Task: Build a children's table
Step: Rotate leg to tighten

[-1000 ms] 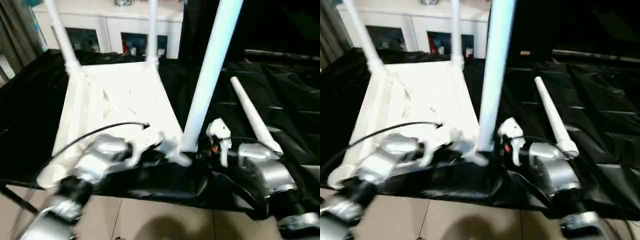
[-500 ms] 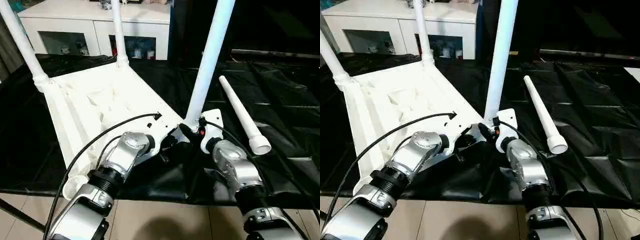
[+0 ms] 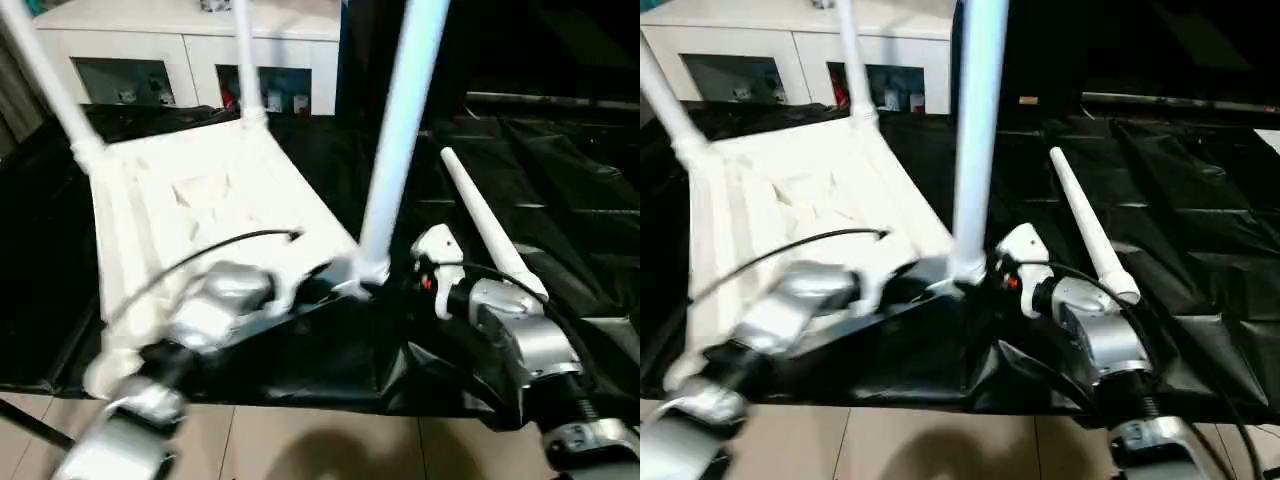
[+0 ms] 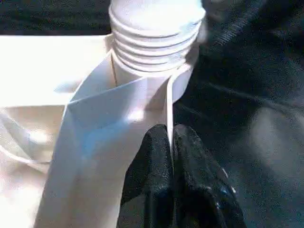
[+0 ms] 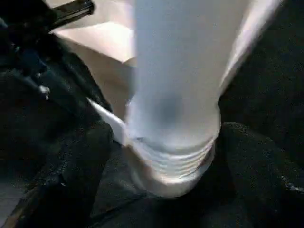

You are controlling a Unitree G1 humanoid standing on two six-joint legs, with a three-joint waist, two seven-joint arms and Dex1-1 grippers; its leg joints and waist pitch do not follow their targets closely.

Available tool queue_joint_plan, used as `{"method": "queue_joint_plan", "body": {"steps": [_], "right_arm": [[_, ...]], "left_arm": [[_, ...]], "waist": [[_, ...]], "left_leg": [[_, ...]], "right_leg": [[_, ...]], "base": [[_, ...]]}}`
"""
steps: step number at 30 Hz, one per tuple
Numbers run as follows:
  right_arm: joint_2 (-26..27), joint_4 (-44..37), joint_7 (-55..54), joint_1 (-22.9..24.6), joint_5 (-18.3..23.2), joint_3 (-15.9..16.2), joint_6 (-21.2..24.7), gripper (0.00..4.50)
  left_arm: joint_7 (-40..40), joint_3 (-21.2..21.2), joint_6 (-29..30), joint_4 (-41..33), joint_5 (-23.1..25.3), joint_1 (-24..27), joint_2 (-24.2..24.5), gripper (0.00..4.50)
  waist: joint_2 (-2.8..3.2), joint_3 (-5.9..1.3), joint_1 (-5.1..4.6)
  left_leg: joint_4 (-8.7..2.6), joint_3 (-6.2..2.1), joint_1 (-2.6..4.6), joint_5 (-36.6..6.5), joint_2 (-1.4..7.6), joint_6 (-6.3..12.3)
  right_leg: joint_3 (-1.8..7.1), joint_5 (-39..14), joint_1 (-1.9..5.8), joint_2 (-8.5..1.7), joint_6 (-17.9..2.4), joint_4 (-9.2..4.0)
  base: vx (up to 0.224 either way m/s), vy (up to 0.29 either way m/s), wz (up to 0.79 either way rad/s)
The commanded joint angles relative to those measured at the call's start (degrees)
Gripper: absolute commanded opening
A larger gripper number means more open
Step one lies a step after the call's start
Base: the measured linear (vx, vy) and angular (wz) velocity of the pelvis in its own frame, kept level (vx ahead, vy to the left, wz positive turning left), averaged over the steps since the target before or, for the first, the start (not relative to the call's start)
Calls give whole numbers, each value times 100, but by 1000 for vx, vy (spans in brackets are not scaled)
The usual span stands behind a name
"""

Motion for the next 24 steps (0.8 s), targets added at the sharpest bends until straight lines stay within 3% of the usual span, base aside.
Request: {"method": "queue_joint_plan", "body": {"steps": [1,3,6,12,16,17,21,23,24], "right_arm": [[-82,-203,219,-24,95,85,31,389],[-144,-259,346,-17,129,140,66,389],[-212,-291,612,-6,89,274,43,389],[-225,-230,753,33,-12,417,-40,374],[-204,-223,723,40,59,377,-16,339],[-166,-210,708,50,120,333,81,331],[-10,52,329,50,162,156,256,293],[100,239,-50,33,87,72,205,293],[268,457,-580,3,9,-47,199,288]], "left_arm": [[-407,-147,19,-311,-269,57,-21,0],[-560,-164,54,-438,-317,109,52,0],[-777,-189,120,-594,-381,187,170,0],[-741,-153,167,-647,-315,217,203,0],[-728,-128,193,-632,-309,191,193,0],[-687,-107,198,-597,-310,172,172,0],[-360,24,332,-461,-332,70,-21,0],[-124,55,325,-313,-252,-3,-118,0],[257,112,313,-77,-134,-115,-264,0]], "waist": [[-11,-413,24],[-12,-408,66],[-8,-397,127],[-16,-394,129],[-22,-404,128],[1,-407,128],[-19,-403,116],[-20,-389,109],[-23,-364,94]], "left_leg": [[-247,34,54,-606,64,578],[-244,41,50,-590,67,609],[-250,48,62,-748,73,513],[-257,40,54,-834,61,386],[-247,38,45,-735,53,405],[-241,38,47,-725,51,410],[-242,39,41,-766,48,382],[-248,35,32,-827,42,335],[-256,40,58,-1023,29,228]], "right_leg": [[240,329,326,-282,-1577,-316],[237,407,325,-280,-1596,-301],[239,187,314,-294,-1548,-311],[246,-40,326,-303,-1431,-328],[243,107,331,-294,-1435,-310],[244,142,330,-293,-1446,-305],[244,117,333,-292,-1471,-311],[245,-39,326,-302,-1438,-329],[249,-465,303,-307,-1349,-385]], "base": [[0,0,0],[0,0,0],[0,0,0],[0,0,0],[0,0,0],[0,0,0],[0,0,0],[0,0,0],[0,0,0]]}}
